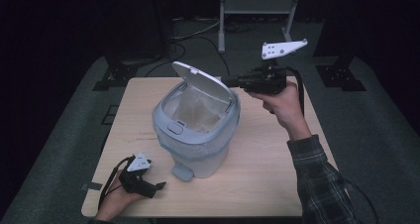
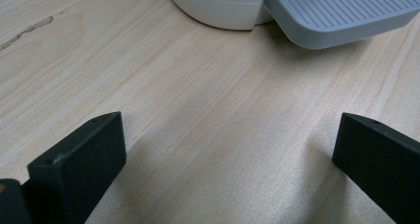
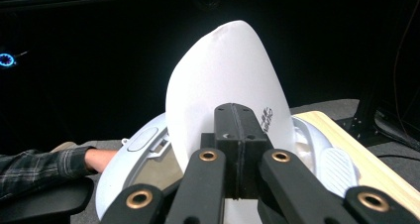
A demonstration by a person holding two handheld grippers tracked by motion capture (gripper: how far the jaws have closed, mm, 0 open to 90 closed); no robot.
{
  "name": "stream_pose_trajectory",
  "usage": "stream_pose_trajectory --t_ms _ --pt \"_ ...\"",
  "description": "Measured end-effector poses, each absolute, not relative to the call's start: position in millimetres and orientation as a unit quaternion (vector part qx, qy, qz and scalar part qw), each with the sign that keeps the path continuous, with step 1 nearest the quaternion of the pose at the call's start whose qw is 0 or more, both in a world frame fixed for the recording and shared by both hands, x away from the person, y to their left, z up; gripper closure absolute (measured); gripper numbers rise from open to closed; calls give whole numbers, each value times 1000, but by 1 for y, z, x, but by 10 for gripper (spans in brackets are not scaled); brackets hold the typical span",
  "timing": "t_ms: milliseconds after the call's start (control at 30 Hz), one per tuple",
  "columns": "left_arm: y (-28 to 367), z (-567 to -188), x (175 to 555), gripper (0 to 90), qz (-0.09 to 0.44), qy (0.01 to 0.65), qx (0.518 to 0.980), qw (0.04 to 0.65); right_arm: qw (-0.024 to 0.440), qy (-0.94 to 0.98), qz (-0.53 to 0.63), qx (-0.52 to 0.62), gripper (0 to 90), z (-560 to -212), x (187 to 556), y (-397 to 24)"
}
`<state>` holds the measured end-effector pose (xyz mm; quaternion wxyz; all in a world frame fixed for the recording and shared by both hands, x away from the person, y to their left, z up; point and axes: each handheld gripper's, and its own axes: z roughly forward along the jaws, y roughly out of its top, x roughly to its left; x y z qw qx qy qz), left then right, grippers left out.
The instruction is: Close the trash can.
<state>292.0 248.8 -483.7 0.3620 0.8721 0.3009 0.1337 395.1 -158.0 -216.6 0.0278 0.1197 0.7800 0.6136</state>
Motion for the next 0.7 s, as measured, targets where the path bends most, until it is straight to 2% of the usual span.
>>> stream_pose_trajectory --t_ms 700 --pt "249 -484 292 0 134 300 872 362 6 796 599 88 900 -219 387 -121"
